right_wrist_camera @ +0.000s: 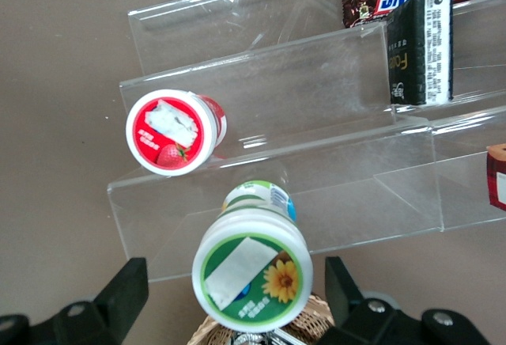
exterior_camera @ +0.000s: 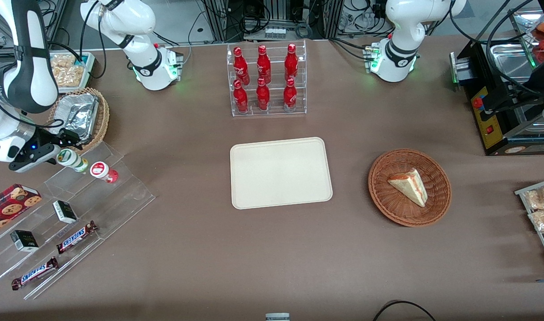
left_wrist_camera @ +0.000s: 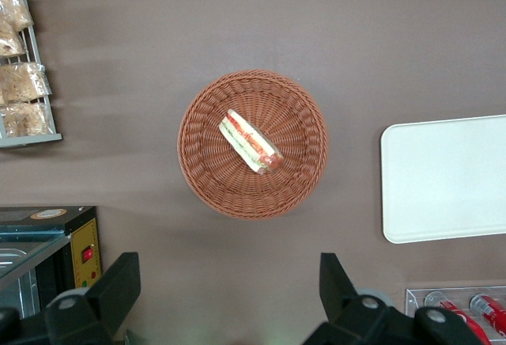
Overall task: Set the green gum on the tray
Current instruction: 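Close the right gripper on the green-labelled gum tub, then lift the gum tub and carry it with the right gripper over the cream tray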
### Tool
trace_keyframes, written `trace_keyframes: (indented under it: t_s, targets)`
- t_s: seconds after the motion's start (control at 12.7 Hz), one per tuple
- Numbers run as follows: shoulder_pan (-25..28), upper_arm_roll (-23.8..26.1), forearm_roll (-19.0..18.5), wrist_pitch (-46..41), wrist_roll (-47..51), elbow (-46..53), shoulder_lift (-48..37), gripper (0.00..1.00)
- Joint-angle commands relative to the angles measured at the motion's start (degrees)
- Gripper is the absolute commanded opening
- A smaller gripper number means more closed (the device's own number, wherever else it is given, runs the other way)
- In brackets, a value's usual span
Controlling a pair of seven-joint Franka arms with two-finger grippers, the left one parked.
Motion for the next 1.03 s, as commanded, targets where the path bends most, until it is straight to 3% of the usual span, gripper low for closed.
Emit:
trace_keyframes:
  t_s: [0.0,0.16,0.24,0.32,0.39,0.63,0.95]
  targets:
    - [0.27,-0.12,-0.01,1.18,-0.37,-0.02,0.17,0.91]
    - [0.36,-0.12,-0.09,1.09,-0.19,0.59,0.70,0.77]
    - [0.27,-0.12,-0.09,1.09,-0.54,0.68,0.79,0.58]
    - [0.27,-0.12,-0.09,1.01,-0.63,0.77,0.70,0.19]
    - [0.36,-0.12,-0.09,0.92,-0.55,1.03,0.79,0.00]
    - [0.62,0.23,-0.09,-0.74,-0.19,3.48,0.88,0.00]
    - [2.72,0.41,-0.09,-12.05,0.68,10.59,-0.17,0.00]
